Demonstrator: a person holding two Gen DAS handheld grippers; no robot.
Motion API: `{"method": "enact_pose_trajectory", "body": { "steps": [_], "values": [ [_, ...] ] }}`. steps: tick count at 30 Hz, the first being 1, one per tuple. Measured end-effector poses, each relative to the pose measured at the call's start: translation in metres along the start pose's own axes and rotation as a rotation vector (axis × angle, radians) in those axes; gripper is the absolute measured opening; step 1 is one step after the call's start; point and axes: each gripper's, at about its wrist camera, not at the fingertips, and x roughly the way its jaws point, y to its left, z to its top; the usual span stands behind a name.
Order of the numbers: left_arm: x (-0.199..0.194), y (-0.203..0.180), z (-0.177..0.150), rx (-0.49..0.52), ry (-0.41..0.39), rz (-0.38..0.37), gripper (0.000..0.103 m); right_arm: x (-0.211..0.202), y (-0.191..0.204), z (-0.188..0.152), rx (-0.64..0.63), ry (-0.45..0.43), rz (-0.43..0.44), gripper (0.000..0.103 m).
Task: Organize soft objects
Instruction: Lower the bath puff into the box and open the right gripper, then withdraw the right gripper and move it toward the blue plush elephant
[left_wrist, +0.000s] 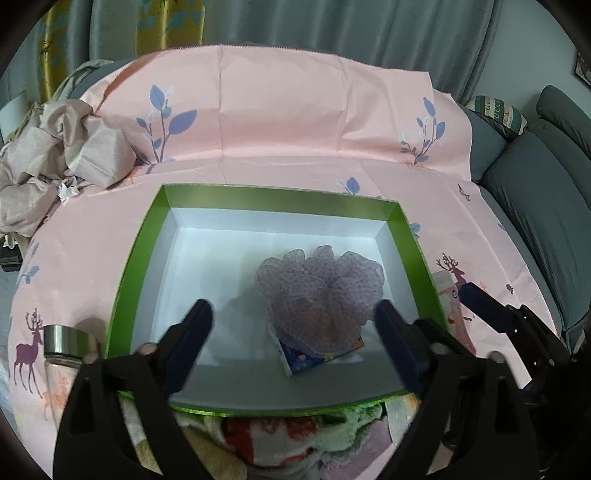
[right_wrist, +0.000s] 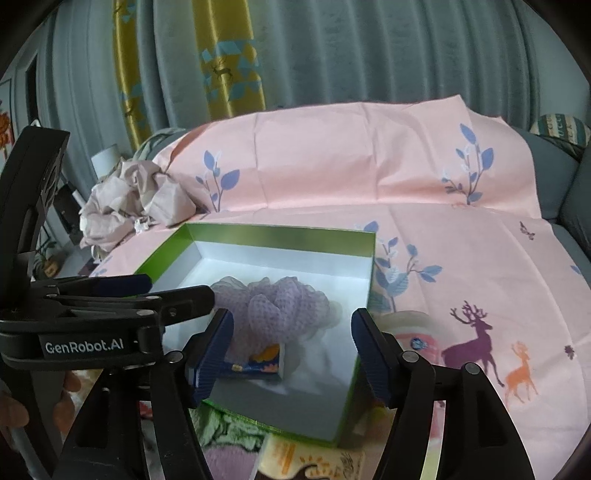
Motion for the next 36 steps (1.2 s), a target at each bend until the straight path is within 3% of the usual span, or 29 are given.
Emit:
{"method": "enact_pose_trajectory", "body": {
  "steps": [1,9,13,36],
  "values": [
    [-0.006,-0.001,-0.001,0.000,-0.015,0.003,0.102,-0.004,-0.001,0.000,0.001,-0.004,-0.001,0.070],
    [-0.047,-0.013,-0.012,0.032,-0.093,0.025,0.102,-0.041,0.005,-0.003,-0.020,-0.043,-0.005,0.075],
    [-0.064,-0.014,-0.019,0.041,-0.127,0.043,0.102,-0.055,0.011,-0.005,-0.042,-0.056,0.001,0.087],
    [-0.136,-0.013,-0.077,0.018,-0.196,0.060,0.102,-0.115,0.043,-0.035,-0.083,-0.082,0.056,0.087]
  ]
}}
